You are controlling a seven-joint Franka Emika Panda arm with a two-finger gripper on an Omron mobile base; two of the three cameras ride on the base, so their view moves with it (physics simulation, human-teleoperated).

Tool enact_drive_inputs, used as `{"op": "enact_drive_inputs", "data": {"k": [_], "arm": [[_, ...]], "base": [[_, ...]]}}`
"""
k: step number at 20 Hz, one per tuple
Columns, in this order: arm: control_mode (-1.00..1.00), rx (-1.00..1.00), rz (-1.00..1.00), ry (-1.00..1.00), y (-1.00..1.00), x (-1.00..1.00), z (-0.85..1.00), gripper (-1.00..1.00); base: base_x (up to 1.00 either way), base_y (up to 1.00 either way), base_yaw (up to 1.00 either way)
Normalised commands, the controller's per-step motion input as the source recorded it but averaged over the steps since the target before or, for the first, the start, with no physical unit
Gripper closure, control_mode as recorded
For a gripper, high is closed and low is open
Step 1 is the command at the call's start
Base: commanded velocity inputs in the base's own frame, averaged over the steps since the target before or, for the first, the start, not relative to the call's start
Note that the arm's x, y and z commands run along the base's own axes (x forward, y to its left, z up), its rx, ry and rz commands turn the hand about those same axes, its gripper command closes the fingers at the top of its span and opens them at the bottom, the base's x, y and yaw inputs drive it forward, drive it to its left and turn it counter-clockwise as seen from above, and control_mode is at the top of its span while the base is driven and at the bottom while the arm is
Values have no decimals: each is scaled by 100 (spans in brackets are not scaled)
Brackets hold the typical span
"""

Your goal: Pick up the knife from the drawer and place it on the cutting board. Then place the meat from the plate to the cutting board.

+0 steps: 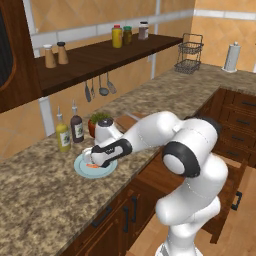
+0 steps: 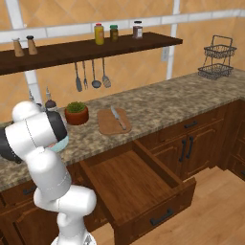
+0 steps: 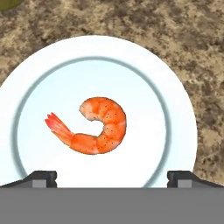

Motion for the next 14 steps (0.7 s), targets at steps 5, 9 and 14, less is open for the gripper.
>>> {"op": "enact_drive_inputs", "data": {"k": [5,9,14], "arm": [[-100,0,6,0,2,0,-5,-100],[-100,0,13,0,0,4,-14,-100],[-100,0,11,0,0,15,-8,-100]], "base": [[0,0,0],[0,0,0],[0,0,0]]}}
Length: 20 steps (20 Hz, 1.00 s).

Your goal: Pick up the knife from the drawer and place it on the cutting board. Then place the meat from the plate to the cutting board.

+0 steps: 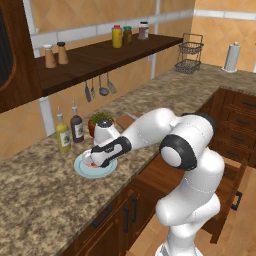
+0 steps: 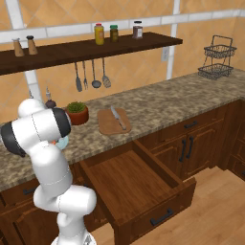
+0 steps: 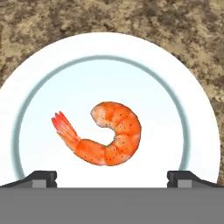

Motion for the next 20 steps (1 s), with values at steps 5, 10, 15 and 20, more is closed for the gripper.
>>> {"op": "enact_drive_inputs", "data": {"k": [5,10,15,20], "arm": [[-100,0,15,0,1,8,-4,-100],[-100,-1,15,0,7,15,-23,-100],[-100,-3,13,0,5,2,-15,-100],[-100,-4,10,0,19,1,-14,-100]], "base": [[0,0,0],[0,0,0],[0,0,0],[0,0,0]]}}
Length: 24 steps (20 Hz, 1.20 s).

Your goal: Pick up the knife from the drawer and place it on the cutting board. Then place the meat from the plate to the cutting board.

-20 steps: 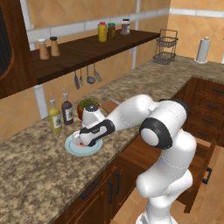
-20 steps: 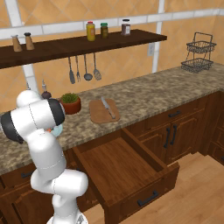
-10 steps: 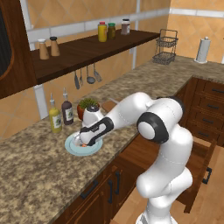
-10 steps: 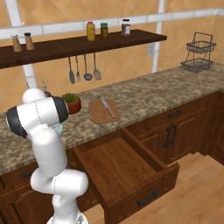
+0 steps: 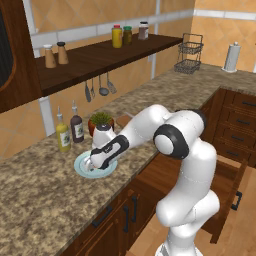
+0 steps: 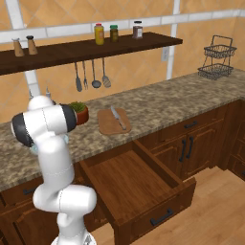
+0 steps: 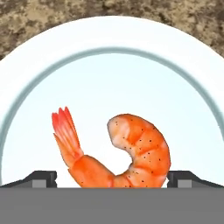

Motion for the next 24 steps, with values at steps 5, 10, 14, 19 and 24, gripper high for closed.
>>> {"op": "enact_drive_inputs", "data": {"k": [5,10,14,19,24], "arm": [[-100,-2,7,0,3,18,-17,-100],[-100,-2,3,0,1,26,-17,-100],[-100,-3,2,0,7,11,-19,100],[-100,-2,4,-1,1,1,-21,100],[-100,0,1,-8,-11,0,14,100]], "base": [[0,0,0],[0,0,0],[0,0,0],[0,0,0],[0,0,0]]}}
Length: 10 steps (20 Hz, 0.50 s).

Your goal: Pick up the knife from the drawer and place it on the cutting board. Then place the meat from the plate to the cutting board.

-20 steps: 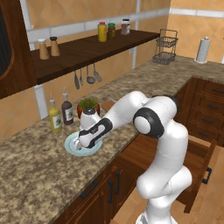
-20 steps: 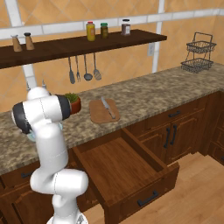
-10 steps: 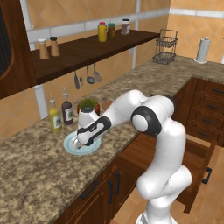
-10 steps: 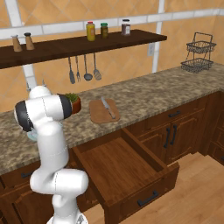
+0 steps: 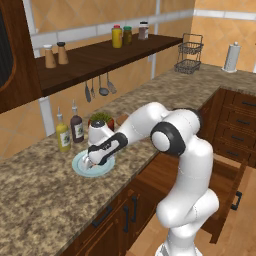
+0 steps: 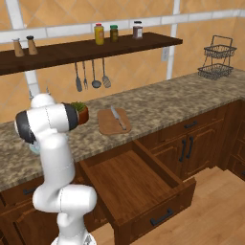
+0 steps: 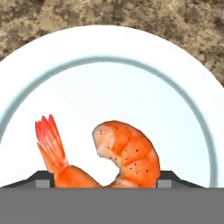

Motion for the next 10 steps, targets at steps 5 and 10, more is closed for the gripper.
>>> {"op": "enact_drive_inputs", "data": {"k": [5,10], "arm": [[-100,0,-2,-6,-33,0,27,100],[-100,1,-6,0,-67,0,43,100]], "base": [[0,0,0],[0,0,0]]}}
